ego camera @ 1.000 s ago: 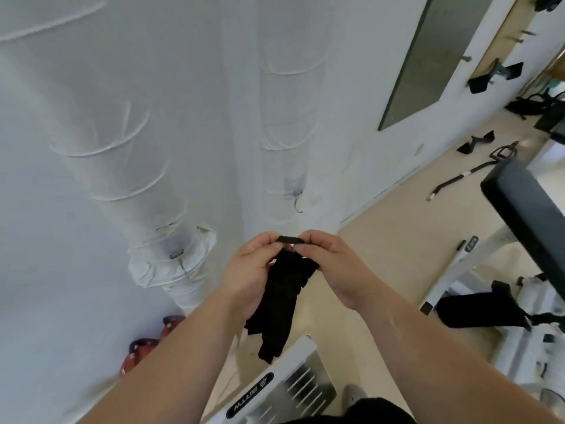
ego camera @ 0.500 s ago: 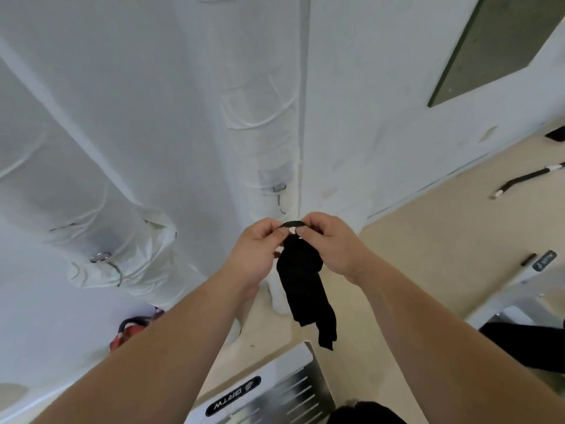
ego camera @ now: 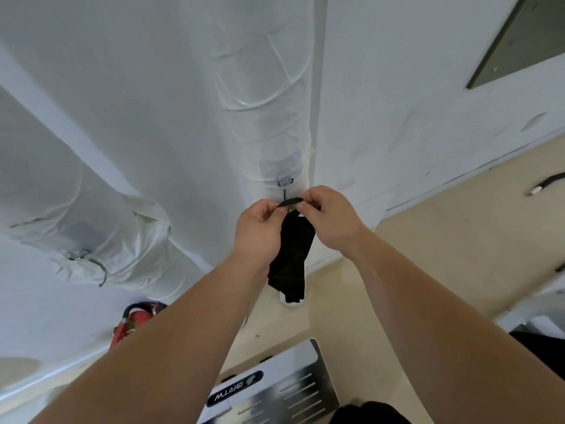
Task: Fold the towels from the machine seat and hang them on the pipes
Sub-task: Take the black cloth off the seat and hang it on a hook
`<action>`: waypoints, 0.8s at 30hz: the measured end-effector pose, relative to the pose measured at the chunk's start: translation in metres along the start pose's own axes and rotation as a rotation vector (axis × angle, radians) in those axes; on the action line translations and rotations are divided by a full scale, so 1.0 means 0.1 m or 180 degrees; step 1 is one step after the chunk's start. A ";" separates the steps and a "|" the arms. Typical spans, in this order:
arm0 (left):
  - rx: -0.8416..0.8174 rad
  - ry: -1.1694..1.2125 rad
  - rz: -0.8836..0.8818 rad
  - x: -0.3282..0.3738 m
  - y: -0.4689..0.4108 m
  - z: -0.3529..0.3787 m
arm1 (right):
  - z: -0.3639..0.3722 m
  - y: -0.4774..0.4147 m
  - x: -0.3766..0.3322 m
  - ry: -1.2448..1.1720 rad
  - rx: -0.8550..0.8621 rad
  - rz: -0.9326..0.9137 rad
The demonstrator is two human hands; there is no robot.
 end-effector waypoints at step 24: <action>0.0201 -0.1025 0.0025 0.07 -0.09 -0.26 | -0.07 0.06 0.18 0.0058 0.0202 0.0665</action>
Point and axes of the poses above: each hand's wrist, its own y-axis away from the middle knuckle, its own z-axis out of the palm, x = y × z, the point moved 10 cm from there along -y, towards the middle knuckle, and after that the axes turned 6 degrees about y, right-handed, at the moved point
